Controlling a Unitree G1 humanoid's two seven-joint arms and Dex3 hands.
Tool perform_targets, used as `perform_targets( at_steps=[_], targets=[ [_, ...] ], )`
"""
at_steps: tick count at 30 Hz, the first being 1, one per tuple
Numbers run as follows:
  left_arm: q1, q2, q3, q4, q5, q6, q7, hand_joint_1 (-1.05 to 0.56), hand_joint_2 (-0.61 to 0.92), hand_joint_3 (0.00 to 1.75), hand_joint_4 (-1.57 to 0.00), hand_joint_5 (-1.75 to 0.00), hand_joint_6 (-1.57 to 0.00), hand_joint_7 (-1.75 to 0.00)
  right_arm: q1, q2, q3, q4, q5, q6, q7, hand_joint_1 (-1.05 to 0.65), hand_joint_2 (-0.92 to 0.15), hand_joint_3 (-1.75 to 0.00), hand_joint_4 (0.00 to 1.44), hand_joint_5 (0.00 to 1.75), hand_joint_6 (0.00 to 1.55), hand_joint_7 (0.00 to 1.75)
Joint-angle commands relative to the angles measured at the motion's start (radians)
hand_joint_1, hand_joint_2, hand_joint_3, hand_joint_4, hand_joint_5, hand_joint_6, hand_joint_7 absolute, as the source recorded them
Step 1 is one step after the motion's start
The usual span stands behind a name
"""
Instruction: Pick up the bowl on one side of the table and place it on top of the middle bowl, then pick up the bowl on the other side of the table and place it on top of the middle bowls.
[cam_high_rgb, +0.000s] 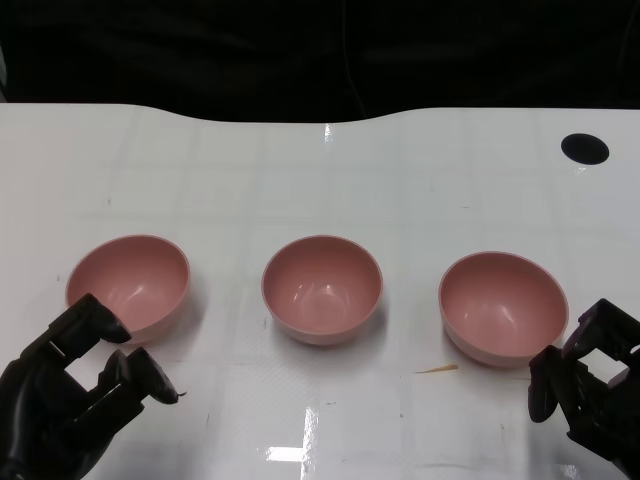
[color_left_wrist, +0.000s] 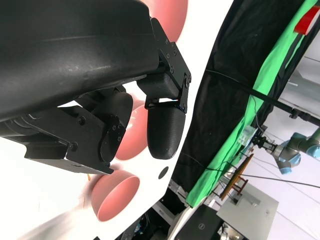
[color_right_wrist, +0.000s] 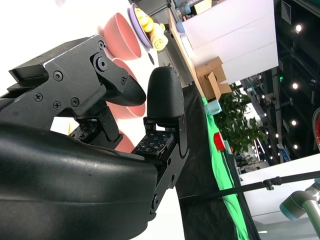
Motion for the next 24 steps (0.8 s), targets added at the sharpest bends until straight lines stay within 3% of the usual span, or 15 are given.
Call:
perform_targets(
  at_steps=[1,18,20,22,24],
  targets=[
    [0.003,0.005,0.007,-0.004,0.008,-0.016,0.008,0.04,0.73,1.42,-0.83,-1.75,-0.73,-1.75,-0.005,-0.009,-0.009,0.005,0.006,-0.010,0.001,-0.03,-0.57,-1.09,0.84,1.75,0.80,1.41],
    [0.011,-0.007,-0.016,-0.009,0.085,-0.081,0.013,0.08,0.66,1.50,-0.85,-1.75,-0.75,-1.75,-0.006,-0.011,-0.007,0.010,-0.006,-0.015,-0.002,-0.04,-0.58,-1.07,0.84,1.74,0.79,1.41],
    [0.019,-0.019,-0.035,0.000,0.157,-0.167,0.008,0.13,0.62,1.50,-0.83,-1.75,-0.73,-1.75,-0.005,-0.010,-0.007,0.010,-0.006,-0.017,-0.002,-0.05,-0.58,-1.06,0.83,1.74,0.80,1.40],
    [0.032,-0.016,-0.086,0.044,0.359,-0.385,0.023,0.15,0.53,1.46,-0.69,-1.75,-0.61,-1.69,-0.003,-0.007,-0.006,0.007,-0.008,-0.019,-0.007,-0.05,-0.58,-1.06,0.83,1.74,0.80,1.40],
    [0.046,0.027,-0.143,0.074,0.639,-0.617,0.095,0.02,0.41,1.34,-0.58,-1.50,-0.63,-1.31,0.000,-0.005,-0.006,0.001,-0.011,-0.018,-0.015,-0.05,-0.57,-1.05,0.84,1.74,0.80,1.40]
  ],
)
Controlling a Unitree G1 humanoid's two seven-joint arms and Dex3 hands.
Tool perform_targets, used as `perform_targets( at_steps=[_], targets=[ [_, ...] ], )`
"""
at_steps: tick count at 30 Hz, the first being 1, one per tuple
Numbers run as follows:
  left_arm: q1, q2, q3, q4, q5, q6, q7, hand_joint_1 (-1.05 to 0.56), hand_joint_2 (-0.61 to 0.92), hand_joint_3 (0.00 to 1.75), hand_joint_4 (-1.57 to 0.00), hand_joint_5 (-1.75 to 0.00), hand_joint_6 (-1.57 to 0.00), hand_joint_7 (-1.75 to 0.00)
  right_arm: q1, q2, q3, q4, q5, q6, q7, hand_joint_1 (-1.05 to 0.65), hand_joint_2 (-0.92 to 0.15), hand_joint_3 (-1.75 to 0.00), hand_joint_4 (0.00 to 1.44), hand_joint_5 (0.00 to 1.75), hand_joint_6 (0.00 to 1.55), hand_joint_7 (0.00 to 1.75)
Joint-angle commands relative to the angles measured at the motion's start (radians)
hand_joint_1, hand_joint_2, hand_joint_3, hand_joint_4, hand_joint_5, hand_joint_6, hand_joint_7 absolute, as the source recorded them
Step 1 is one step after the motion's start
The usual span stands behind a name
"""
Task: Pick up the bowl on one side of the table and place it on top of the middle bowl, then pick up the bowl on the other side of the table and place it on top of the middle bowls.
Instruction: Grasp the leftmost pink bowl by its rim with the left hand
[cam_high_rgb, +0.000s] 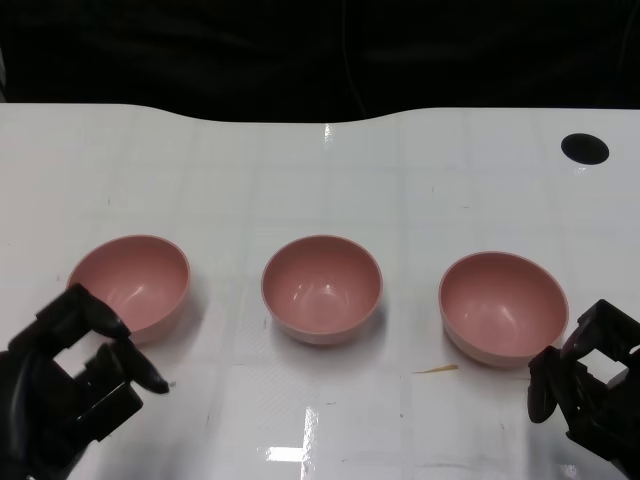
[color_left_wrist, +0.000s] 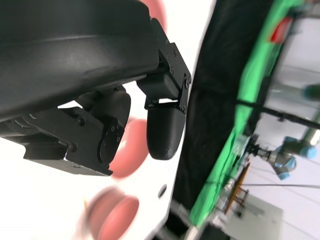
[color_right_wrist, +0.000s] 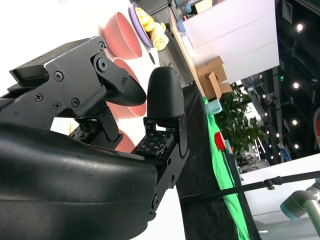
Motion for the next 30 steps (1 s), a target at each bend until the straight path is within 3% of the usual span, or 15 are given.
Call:
perform_targets(
  at_steps=[1,4,5,8,12,17,22,30],
  targets=[
    [0.029,0.071,-0.076,0.057,0.411,-0.376,0.103,-0.05,0.42,1.22,-0.57,-1.35,-0.66,-1.12,0.001,-0.007,-0.008,-0.005,-0.006,-0.012,-0.016,-0.05,-0.58,-1.05,0.84,1.74,0.80,1.41],
    [0.031,0.167,-0.095,0.018,0.691,-0.460,0.169,-0.32,0.82,0.36,-0.52,-0.86,-0.74,-0.48,0.000,-0.011,-0.008,-0.005,0.002,-0.006,-0.006,-0.05,-0.59,-1.05,0.83,1.75,0.79,1.42],
    [0.028,0.205,-0.101,-0.020,0.826,-0.429,0.191,-0.35,0.86,0.29,-0.52,-0.81,-0.75,-0.42,-0.001,-0.010,-0.008,-0.004,0.001,-0.008,-0.006,-0.05,-0.59,-1.05,0.83,1.75,0.79,1.42],
    [-0.006,0.289,-0.106,-0.082,1.106,-0.336,0.197,-0.60,0.91,0.06,-0.59,-0.46,-0.82,-0.10,-0.001,-0.008,-0.007,-0.008,-0.002,-0.003,-0.016,-0.05,-0.59,-1.05,0.83,1.75,0.79,1.43],
    [-0.072,0.368,-0.123,-0.066,1.304,-0.249,0.120,-0.74,0.90,0.01,-0.59,-0.26,-0.74,-0.01,0.000,-0.002,-0.005,-0.004,-0.005,-0.008,-0.020,-0.06,-0.57,-1.05,0.83,1.75,0.79,1.44],
    [-0.157,0.435,-0.181,0.021,1.422,-0.205,0.064,-0.82,0.90,0.00,-0.59,-0.14,-0.70,0.00,0.001,0.000,0.001,-0.009,-0.006,-0.005,-0.023,-0.06,-0.58,-1.07,0.83,1.75,0.78,1.44],
    [-0.250,0.479,-0.250,0.143,1.453,-0.178,0.010,-0.82,0.91,0.00,-0.63,-0.06,-0.69,0.00,0.008,0.008,0.010,-0.021,-0.014,-0.008,-0.038,-0.05,-0.57,-1.08,0.84,1.75,0.78,1.46],
    [-0.382,0.496,-0.342,0.328,1.425,-0.194,0.034,-0.85,0.92,0.08,-0.65,-0.03,-0.68,0.00,0.016,0.014,0.022,-0.024,-0.015,-0.029,-0.040,-0.06,-0.56,-1.09,0.83,1.75,0.76,1.47]
  ],
)
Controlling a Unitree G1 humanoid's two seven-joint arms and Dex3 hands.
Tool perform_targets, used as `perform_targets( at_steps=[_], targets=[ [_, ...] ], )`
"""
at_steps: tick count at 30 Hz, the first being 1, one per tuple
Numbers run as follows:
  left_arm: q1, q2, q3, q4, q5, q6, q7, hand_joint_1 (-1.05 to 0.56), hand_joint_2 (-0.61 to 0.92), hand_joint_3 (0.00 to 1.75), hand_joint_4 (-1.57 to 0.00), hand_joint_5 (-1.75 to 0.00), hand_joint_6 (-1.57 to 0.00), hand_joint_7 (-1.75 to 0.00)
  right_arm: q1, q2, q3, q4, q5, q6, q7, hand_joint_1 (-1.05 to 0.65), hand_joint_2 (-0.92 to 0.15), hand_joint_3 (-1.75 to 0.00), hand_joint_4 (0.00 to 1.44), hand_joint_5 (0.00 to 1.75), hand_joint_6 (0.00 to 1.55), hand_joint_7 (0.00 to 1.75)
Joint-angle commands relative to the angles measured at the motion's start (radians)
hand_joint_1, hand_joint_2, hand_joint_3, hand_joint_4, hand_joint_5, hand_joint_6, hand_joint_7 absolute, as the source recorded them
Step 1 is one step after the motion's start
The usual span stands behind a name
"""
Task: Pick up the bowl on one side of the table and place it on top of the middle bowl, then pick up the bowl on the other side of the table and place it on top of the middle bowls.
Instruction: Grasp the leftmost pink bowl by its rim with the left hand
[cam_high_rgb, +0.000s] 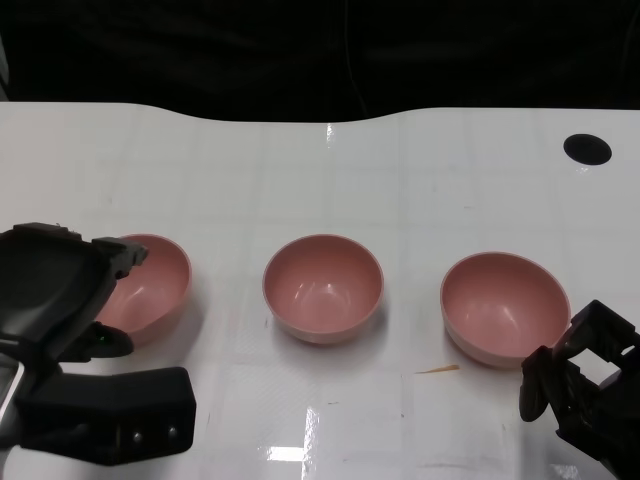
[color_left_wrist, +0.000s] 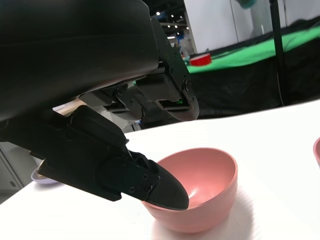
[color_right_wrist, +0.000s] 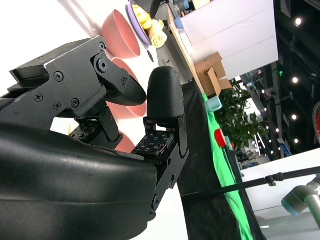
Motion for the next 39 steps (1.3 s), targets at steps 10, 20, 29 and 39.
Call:
perform_targets(
  at_steps=[10,20,29,39],
  targets=[
    [-0.126,0.004,-0.103,0.220,-0.121,-0.060,0.049,-0.81,0.92,0.12,-0.64,-0.01,-0.66,-0.01,0.007,-0.001,0.004,-0.014,-0.014,-0.024,-0.013,-0.07,-0.56,-1.07,0.83,1.75,0.78,1.45],
    [-0.162,-0.015,-0.152,0.327,-0.159,-0.046,0.074,-0.78,0.92,0.13,-0.63,0.00,-0.66,0.00,0.011,-0.002,0.009,-0.025,-0.009,-0.010,-0.025,-0.06,-0.58,-1.03,0.83,1.75,0.79,1.43],
    [-0.207,-0.004,-0.187,0.472,-0.186,-0.102,0.144,-0.74,0.92,0.11,-0.68,-0.02,-0.70,-0.02,0.002,-0.008,0.004,-0.010,0.001,-0.016,-0.009,-0.05,-0.58,-1.06,0.83,1.75,0.78,1.44],
    [-0.285,-0.021,-0.260,0.642,-0.188,-0.111,0.185,-0.70,0.92,0.12,-0.69,-0.01,-0.70,-0.01,0.007,-0.008,0.005,-0.016,-0.009,-0.011,-0.021,-0.06,-0.57,-1.07,0.84,1.75,0.78,1.46]
  ],
)
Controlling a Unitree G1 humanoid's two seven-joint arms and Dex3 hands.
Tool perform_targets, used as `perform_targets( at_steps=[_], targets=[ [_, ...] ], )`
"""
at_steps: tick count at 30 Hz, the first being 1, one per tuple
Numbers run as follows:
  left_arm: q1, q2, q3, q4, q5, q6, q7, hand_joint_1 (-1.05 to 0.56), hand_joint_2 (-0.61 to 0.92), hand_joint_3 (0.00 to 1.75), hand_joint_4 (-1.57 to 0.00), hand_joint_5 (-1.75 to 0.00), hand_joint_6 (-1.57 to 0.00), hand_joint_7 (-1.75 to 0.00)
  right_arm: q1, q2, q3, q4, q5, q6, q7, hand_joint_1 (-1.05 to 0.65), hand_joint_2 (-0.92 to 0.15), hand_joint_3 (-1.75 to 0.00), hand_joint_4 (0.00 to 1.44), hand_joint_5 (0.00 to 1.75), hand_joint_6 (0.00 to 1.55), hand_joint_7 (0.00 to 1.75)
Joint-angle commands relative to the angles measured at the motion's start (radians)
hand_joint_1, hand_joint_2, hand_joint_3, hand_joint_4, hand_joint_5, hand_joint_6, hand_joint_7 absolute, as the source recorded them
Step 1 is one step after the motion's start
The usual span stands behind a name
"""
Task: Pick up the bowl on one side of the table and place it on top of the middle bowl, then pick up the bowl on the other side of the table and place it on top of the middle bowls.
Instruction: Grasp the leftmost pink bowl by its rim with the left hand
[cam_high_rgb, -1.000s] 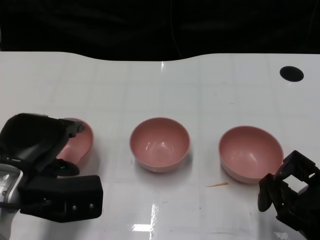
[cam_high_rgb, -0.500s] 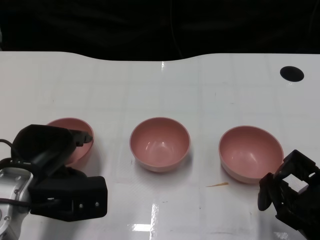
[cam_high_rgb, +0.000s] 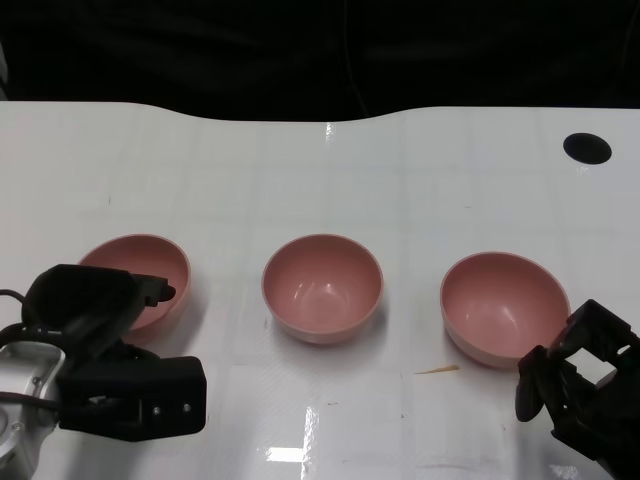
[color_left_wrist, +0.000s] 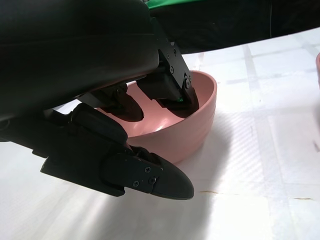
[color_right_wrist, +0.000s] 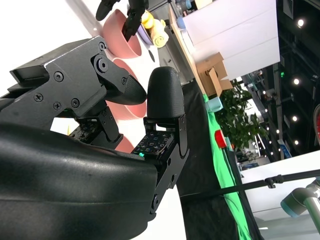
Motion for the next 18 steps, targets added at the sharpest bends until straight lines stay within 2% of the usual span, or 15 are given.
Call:
perform_targets(
  at_steps=[1,13,14,15,18],
  targets=[
    [-0.036,0.001,-0.019,0.056,-0.007,-0.001,0.019,-0.68,0.92,0.12,-0.69,-0.01,-0.71,-0.01,0.002,-0.009,-0.008,-0.007,0.005,-0.003,-0.001,-0.06,-0.57,-1.07,0.84,1.75,0.78,1.46],
    [-0.137,-0.032,-0.081,0.271,-0.032,-0.064,0.119,-0.51,0.92,0.16,-0.76,-0.03,-0.75,-0.02,0.003,-0.008,-0.011,-0.003,0.009,-0.007,0.004,-0.06,-0.57,-1.07,0.83,1.75,0.76,1.47],
    [-0.140,-0.039,-0.077,0.292,-0.042,-0.081,0.145,-0.39,0.92,0.25,-0.85,-0.06,-0.81,-0.04,0.004,-0.008,-0.011,-0.003,0.007,-0.004,-0.002,-0.05,-0.57,-1.07,0.84,1.75,0.76,1.47],
    [-0.143,-0.044,-0.073,0.311,-0.052,-0.096,0.169,-0.33,0.92,0.29,-0.91,-0.07,-0.84,-0.05,0.004,-0.008,-0.012,-0.005,0.006,0.001,-0.007,-0.05,-0.57,-1.06,0.84,1.75,0.77,1.46],
    [-0.144,-0.055,-0.054,0.347,-0.096,-0.142,0.237,-0.21,0.92,0.27,-1.11,-0.16,-0.99,-0.10,0.006,-0.003,-0.013,-0.004,0.012,-0.006,-0.002,-0.04,-0.57,-1.06,0.84,1.75,0.79,1.44]
  ],
)
